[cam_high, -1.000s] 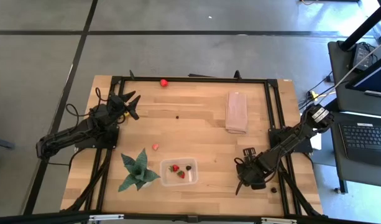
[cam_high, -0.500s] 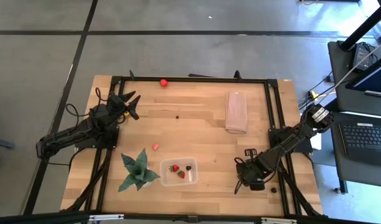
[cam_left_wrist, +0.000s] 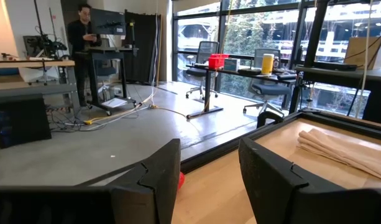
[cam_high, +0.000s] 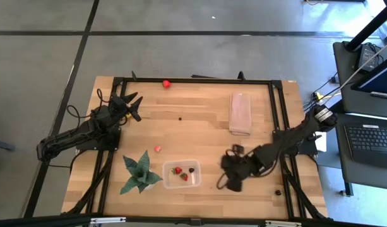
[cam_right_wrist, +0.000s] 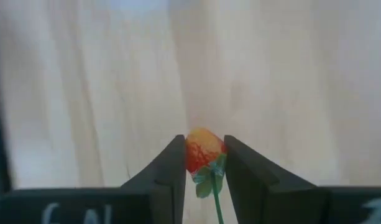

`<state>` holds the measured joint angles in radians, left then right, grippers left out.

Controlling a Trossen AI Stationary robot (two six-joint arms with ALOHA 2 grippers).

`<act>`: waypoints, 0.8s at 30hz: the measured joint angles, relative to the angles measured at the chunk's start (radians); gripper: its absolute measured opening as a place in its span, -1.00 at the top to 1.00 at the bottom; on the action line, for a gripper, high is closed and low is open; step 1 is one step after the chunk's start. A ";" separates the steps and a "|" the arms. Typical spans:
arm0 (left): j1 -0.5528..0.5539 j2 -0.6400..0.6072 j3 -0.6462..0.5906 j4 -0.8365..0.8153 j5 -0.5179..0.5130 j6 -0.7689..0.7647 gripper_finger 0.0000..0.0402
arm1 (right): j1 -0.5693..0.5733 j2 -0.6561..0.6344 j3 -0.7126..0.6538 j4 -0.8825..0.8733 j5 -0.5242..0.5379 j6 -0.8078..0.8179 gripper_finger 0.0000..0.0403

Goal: Pick and placing Produce into tupperware
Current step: Put the bottom red and yellow strawberry into the transparent bin

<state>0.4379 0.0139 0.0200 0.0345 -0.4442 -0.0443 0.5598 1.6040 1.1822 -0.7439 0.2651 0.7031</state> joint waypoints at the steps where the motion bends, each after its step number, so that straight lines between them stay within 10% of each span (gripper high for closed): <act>1: 0.000 0.000 0.000 0.000 0.000 0.000 0.22 | -0.017 -0.001 0.040 0.030 0.041 -0.028 0.54; 11: 0.000 0.000 0.000 0.000 0.001 -0.007 0.22 | -0.167 0.068 0.203 0.510 0.046 -0.345 0.53; 24: 0.000 0.000 0.000 0.000 0.000 -0.009 0.22 | -0.226 0.464 0.526 0.148 -0.237 -0.316 0.53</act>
<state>0.4379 0.0137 0.0200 0.0345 -0.4442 -0.0533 0.3335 2.0683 1.7085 -0.5963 0.0286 0.3868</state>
